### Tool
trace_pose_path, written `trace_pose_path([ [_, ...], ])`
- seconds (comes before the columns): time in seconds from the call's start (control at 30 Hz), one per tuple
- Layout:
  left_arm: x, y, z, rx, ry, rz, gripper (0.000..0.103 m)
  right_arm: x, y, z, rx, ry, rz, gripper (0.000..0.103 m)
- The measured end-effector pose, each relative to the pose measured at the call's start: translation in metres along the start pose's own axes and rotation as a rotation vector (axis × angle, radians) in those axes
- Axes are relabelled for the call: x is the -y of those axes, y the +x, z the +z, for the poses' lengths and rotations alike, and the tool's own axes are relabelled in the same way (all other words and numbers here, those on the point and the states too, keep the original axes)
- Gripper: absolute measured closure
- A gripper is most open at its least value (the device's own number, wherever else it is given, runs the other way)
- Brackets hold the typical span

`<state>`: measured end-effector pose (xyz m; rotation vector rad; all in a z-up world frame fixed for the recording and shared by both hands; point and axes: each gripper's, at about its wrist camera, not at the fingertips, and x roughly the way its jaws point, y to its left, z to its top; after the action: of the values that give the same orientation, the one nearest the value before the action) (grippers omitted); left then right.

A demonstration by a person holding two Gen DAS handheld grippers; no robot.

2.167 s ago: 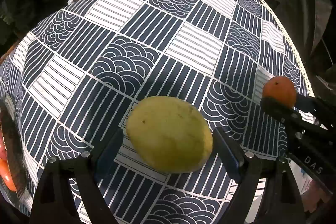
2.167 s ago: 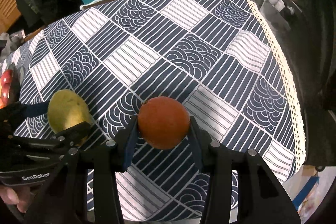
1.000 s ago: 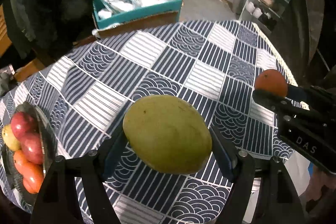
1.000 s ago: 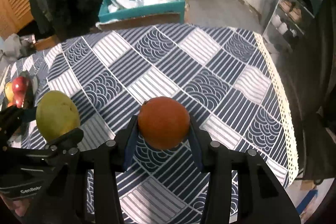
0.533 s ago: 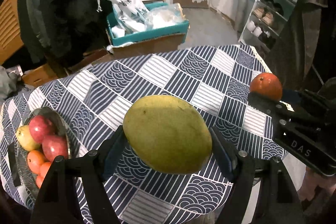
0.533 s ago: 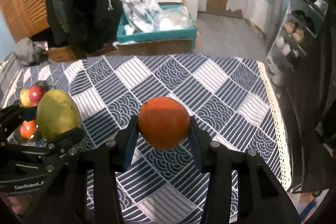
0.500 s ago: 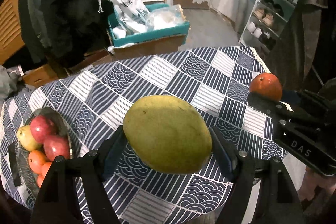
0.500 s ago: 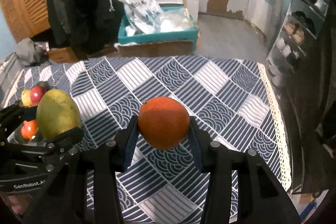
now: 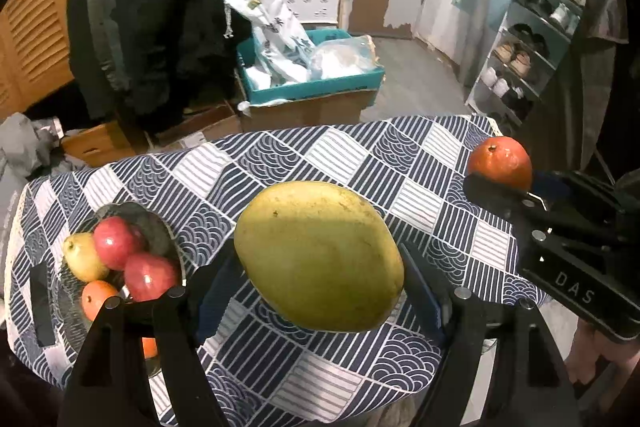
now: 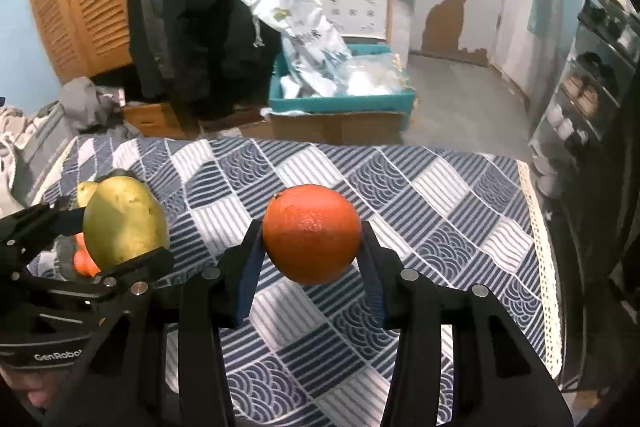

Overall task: Organize fruits
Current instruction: 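Lift and carry the pear and tangerine in both tools toward the glass bowl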

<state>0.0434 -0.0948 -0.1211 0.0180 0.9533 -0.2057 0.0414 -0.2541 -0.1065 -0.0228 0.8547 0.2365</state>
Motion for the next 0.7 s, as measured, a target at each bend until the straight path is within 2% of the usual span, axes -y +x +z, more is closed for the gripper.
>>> trace_pose_path([
  [0.7, -0.09, -0.024, -0.014, 0.028, -0.15, 0.082, 0.024, -0.088, 0.019, 0.031, -0.001, -0.082, 0.097, 0.058],
])
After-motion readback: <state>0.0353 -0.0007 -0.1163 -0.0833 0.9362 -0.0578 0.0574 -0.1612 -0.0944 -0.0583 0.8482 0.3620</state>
